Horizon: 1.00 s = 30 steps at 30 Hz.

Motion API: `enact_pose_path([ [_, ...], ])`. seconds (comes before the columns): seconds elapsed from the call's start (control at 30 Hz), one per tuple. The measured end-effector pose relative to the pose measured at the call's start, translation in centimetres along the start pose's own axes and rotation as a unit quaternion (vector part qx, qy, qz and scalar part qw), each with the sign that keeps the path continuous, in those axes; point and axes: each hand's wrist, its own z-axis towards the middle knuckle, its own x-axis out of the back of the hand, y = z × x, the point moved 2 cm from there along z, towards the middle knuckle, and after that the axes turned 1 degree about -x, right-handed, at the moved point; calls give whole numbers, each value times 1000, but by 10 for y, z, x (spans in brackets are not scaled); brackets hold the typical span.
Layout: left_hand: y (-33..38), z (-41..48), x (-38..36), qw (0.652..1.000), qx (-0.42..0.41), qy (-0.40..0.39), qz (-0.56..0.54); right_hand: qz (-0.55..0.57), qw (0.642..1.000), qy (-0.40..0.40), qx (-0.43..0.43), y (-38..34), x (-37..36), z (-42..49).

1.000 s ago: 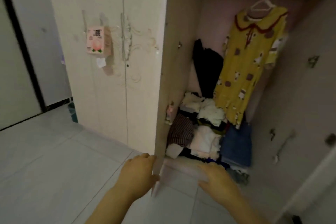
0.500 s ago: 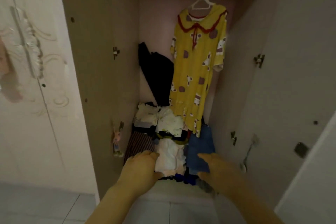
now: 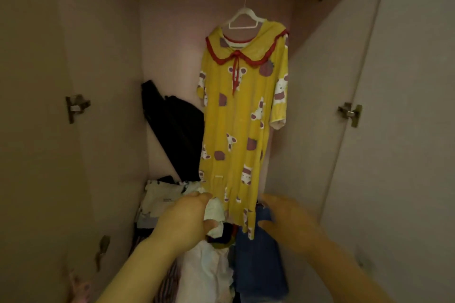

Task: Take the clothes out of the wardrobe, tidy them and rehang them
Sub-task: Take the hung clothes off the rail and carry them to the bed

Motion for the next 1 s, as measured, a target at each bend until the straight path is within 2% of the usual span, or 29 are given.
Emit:
enact_pose_path([
  [0.17, -12, 94, 23, 998, 18, 56, 24, 2, 999, 38, 25, 33, 20, 96],
  [0.37, -24, 192, 52, 990, 35, 140, -9, -55, 995, 60, 53, 55, 56, 214],
  [0.5, -42, 250, 73, 980, 19, 197, -14, -83, 986, 124, 80, 53, 89, 278],
  [0.6, -54, 297, 93, 968, -12, 249, -31, -111, 974, 172, 96, 48, 116, 322],
  [0.83, -72, 412, 152, 947, -89, 306, -30, -186, 947, 245, 94, 32, 176, 425],
  [0.9, -78, 440, 170, 937, -104, 330, -43, -206, 932, 280, 101, 27, 192, 450],
  [1.0, -85, 476, 189, 922, -123, 363, -53, -258, 891, 358, 106, 24, 217, 477],
])
